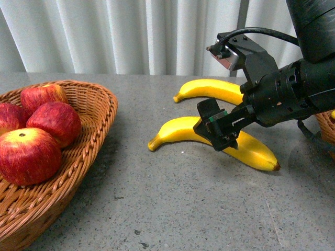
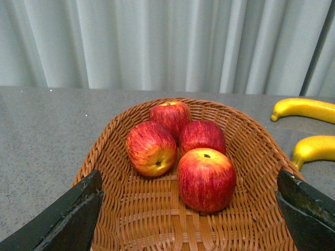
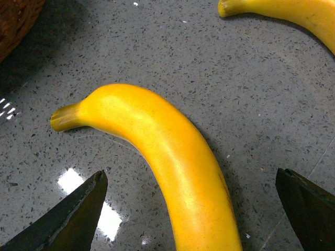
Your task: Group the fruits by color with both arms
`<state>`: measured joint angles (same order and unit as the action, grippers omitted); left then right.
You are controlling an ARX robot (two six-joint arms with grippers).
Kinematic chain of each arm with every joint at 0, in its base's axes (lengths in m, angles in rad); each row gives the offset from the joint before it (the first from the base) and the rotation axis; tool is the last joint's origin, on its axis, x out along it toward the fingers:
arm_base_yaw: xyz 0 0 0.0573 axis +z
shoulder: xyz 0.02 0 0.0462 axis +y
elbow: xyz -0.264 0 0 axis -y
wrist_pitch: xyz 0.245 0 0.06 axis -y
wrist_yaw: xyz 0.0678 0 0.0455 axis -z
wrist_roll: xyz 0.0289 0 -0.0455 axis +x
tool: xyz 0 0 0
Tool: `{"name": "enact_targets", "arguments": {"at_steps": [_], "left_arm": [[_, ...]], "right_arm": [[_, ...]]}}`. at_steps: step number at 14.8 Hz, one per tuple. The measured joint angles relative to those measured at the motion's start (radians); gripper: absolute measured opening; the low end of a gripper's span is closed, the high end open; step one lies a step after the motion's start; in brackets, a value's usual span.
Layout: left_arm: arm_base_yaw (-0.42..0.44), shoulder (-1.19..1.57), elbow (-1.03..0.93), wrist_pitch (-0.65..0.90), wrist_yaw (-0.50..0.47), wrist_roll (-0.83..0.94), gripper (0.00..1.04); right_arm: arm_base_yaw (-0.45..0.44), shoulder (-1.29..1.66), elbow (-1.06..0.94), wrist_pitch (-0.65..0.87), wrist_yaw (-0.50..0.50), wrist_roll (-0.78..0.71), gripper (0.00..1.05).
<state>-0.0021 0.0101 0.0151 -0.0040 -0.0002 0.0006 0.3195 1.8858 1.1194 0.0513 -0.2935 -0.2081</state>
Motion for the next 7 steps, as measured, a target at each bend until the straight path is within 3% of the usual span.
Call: {"name": "enact_targets", "arguments": {"at_steps": [7], "left_arm": [[0.000, 0.000, 0.000, 0.000, 0.000, 0.000, 0.98]], "right_arm": [[0.002, 0.052, -0.005, -0.001, 0.037, -0.052, 0.98]]}}
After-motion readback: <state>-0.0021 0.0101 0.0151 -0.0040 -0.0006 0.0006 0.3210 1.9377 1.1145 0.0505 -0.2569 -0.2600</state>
